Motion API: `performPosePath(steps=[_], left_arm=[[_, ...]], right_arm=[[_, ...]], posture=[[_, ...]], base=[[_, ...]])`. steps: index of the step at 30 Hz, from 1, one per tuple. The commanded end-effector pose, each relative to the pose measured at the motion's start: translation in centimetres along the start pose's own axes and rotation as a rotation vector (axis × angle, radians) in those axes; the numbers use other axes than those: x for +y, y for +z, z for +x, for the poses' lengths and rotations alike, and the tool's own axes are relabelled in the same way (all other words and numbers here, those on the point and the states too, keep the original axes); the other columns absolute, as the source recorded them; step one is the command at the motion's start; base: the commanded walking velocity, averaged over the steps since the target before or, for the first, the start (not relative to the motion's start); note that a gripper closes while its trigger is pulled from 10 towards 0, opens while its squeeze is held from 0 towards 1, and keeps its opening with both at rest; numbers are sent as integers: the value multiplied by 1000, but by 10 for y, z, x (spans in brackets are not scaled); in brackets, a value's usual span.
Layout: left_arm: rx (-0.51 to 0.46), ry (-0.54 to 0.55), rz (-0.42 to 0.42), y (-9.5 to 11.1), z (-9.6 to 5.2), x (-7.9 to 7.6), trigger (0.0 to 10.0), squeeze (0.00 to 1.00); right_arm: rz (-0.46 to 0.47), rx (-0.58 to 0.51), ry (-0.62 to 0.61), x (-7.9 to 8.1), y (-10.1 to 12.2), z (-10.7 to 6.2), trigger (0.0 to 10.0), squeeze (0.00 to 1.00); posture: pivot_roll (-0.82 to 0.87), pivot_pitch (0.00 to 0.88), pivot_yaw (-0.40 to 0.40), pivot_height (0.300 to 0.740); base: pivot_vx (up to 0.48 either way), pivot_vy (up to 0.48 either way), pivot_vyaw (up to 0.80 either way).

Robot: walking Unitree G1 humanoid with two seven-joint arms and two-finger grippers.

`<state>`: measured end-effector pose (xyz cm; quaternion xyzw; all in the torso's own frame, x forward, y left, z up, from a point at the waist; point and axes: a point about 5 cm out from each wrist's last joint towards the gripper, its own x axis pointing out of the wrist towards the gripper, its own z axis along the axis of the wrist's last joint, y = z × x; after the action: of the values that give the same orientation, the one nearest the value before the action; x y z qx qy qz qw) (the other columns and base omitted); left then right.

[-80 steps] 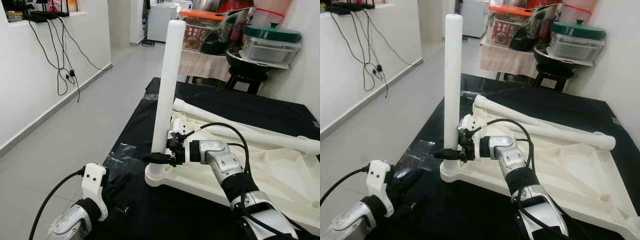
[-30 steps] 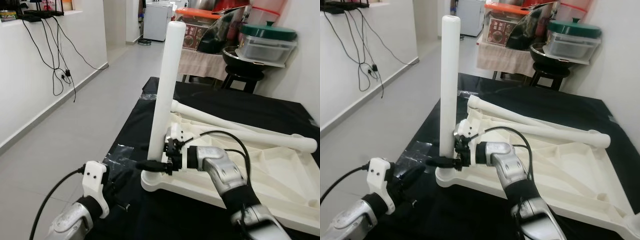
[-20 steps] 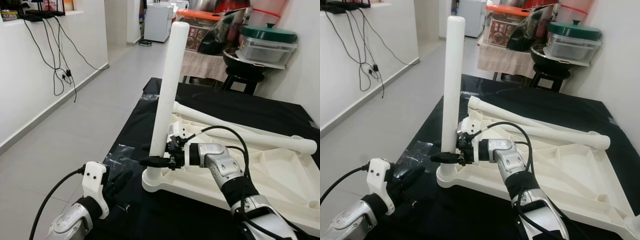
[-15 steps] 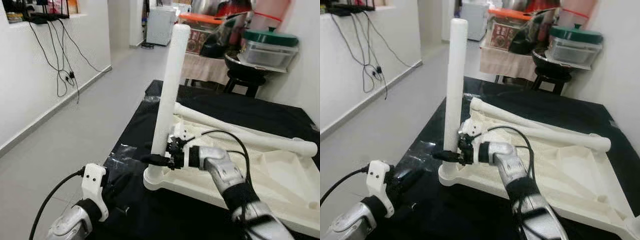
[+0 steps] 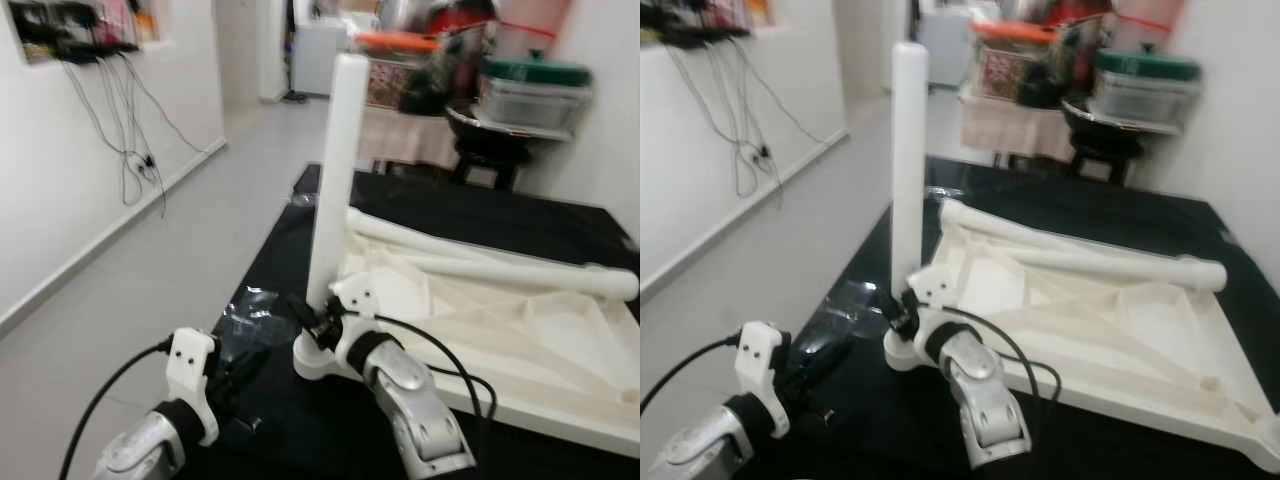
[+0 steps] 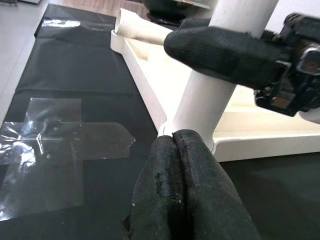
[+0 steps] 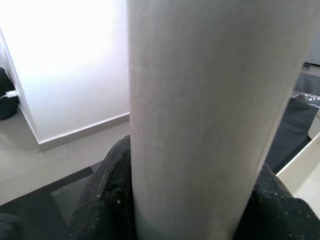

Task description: Building children table

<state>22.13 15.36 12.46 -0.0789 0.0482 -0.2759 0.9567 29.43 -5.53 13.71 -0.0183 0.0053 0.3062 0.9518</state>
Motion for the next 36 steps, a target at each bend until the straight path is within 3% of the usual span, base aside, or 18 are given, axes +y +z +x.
performPosePath(steps=[1,3,4,5,7,12,13,14,15,17,20,26,27,32,36], left_arm=[[-3,16,-5,-2,0,-1,10000,0],[-2,14,-4,-2,0,-1,10000,0],[-1,12,-6,-1,0,-1,10000,0],[0,11,-7,-1,0,-1,10000,0],[2,7,-9,-2,1,-1,10000,0],[3,2,-9,-2,3,-1,10000,0],[2,2,-9,-2,4,-1,10000,0],[1,3,-9,-3,5,-2,10000,0],[0,4,-9,-3,5,-2,10000,0],[-1,6,-10,-3,6,-1,10000,0],[-2,7,-10,-4,8,-2,10000,0],[-4,7,-12,-5,10,-3,10000,0],[-4,7,-13,-5,10,-4,10000,0],[-6,6,-15,-5,10,-5,10000,0],[-8,3,-16,-4,10,-5,10000,0]], right_arm=[[-21,140,-43,-3,-22,-7,2824,0],[-12,168,-86,-4,-24,-9,2824,0],[21,165,-74,-3,-23,-8,10000,0],[42,159,-64,-2,-21,-7,10000,1000],[102,130,60,3,-16,-1,10000,1000],[115,70,199,2,-5,6,10000,1000],[90,35,348,0,3,8,10000,808],[71,17,450,-2,9,9,10000,808],[40,12,537,-4,12,9,10000,0],[15,46,654,-10,13,10,10000,0],[15,84,721,-19,12,14,10000,0],[18,122,722,-33,13,25,10000,0],[34,124,709,-37,14,29,0,0],[68,115,671,-44,14,31,0,0],[60,133,621,-51,3,24,0,0]], posture=[[104,0,-119,740],[104,0,-119,740],[111,0,-118,740],[111,0,-118,740],[117,0,-115,740],[124,0,-119,740],[127,0,-122,740],[130,0,-125,740],[130,0,-125,740],[135,0,-127,740],[148,0,-132,740],[157,0,-140,740],[158,0,-141,740],[155,0,-141,740],[144,0,-135,740]], base=[[0,0,0],[0,0,0],[0,0,0],[0,0,0],[0,0,0],[0,0,0],[0,0,0],[0,0,0],[0,0,0],[0,0,0],[0,0,0],[0,0,0],[0,0,0],[0,0,0],[0,0,0]])
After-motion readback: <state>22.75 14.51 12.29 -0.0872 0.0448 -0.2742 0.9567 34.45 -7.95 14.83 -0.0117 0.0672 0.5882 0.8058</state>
